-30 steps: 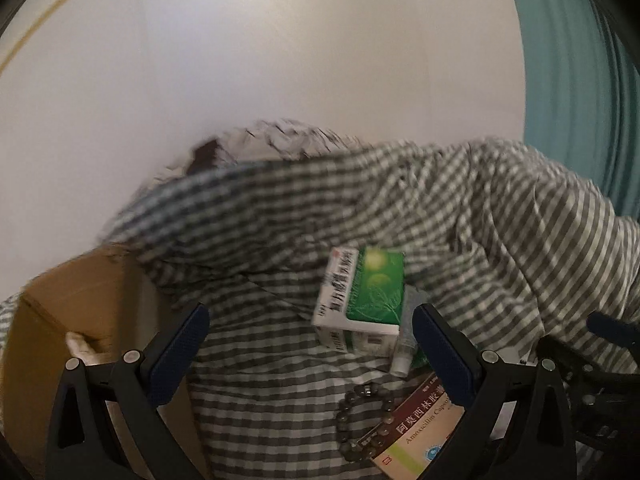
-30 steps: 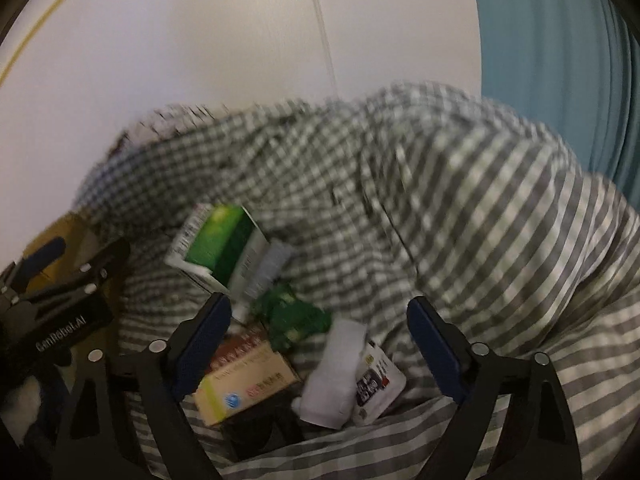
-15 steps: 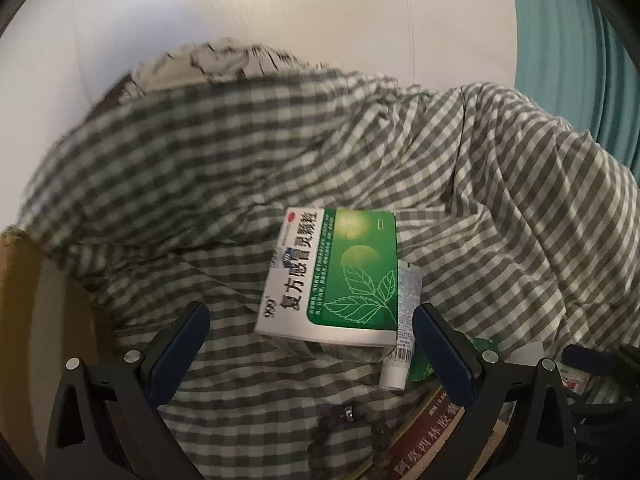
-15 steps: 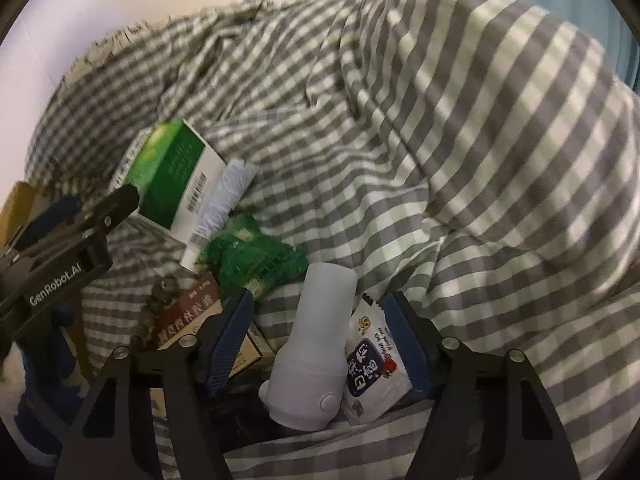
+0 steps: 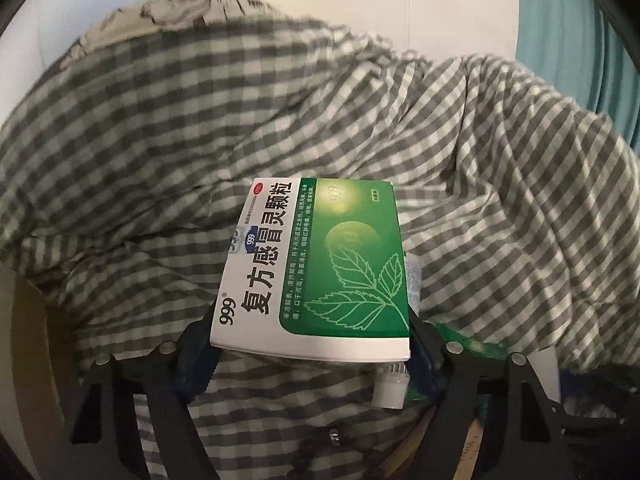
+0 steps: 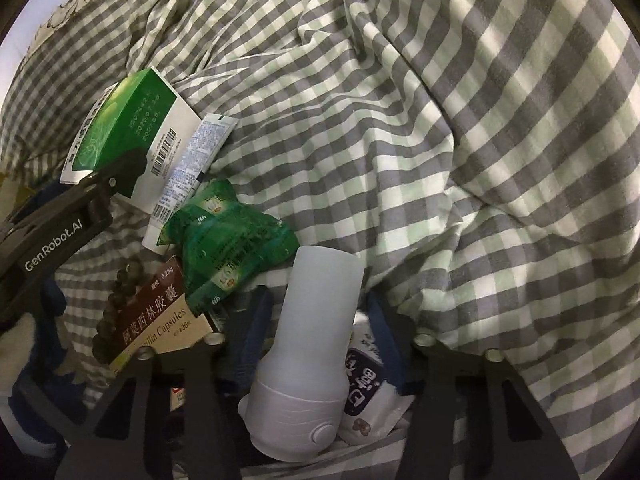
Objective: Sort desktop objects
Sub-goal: 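Grasp the green-white medicine box with left while right grasps the white bottle, then carry the medicine box with left while right carries the white bottle to the box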
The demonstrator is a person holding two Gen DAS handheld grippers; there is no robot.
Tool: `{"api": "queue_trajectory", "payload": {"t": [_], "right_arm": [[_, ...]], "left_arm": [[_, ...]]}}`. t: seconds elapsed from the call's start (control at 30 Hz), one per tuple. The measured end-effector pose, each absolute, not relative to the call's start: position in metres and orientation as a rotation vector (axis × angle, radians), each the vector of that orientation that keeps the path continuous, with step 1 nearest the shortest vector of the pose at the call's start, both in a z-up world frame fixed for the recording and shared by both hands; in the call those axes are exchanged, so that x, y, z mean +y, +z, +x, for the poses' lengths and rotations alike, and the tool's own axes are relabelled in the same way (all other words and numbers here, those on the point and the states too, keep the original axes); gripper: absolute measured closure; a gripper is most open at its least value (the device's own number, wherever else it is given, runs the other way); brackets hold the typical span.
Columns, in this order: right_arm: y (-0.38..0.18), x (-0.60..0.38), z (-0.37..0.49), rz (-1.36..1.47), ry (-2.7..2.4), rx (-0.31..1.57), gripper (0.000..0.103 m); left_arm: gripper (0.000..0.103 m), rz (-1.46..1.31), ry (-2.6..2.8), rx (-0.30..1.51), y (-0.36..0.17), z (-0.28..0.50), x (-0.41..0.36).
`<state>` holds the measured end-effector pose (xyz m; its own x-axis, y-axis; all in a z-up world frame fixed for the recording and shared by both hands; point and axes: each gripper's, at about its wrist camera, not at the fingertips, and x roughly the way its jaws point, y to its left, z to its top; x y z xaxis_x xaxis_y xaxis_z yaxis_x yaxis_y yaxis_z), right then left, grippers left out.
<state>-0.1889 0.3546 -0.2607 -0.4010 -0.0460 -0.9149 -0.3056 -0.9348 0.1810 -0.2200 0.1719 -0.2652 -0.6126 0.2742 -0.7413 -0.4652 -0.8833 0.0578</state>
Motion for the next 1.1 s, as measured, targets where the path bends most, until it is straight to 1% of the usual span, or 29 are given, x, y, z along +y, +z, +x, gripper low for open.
{"api": "queue_trajectory", "payload": {"t": [0.1,0.3,0.53,0.63,0.87,1.03,1.1], "right_arm": [[-0.257,0.358,-0.185,-1.604,2.488,0.537,0.068],[-0.241,0.357,-0.174,-1.531,2.551,0.544,0.07],[-0.211,0.361,-0.155,-1.338,2.677,0.594,0.071],[-0.197,0.354,-0.152,-1.252,2.726,0.555,0.071],[-0.152,0.337,-0.134,-1.048,2.823,0.356,0.071],[-0.12,0.333,-0.12,-0.935,2.87,0.332,0.071],[-0.106,0.331,-0.108,-0.895,2.887,0.346,0.071]], "left_arm": [[0.024,-1.047,2.49,0.322,-0.253,-0.21,0.169],[0.024,-0.972,2.535,0.311,-0.22,-0.188,0.156],[0.024,-0.877,2.57,0.278,-0.176,-0.154,0.148],[0.024,-0.823,2.589,0.278,-0.157,-0.137,0.142],[0.024,-0.717,2.643,0.226,-0.117,-0.094,0.115],[0.024,-0.688,2.684,0.22,-0.108,-0.072,0.093],[0.024,-0.681,2.704,0.184,-0.103,-0.064,0.081]]}}
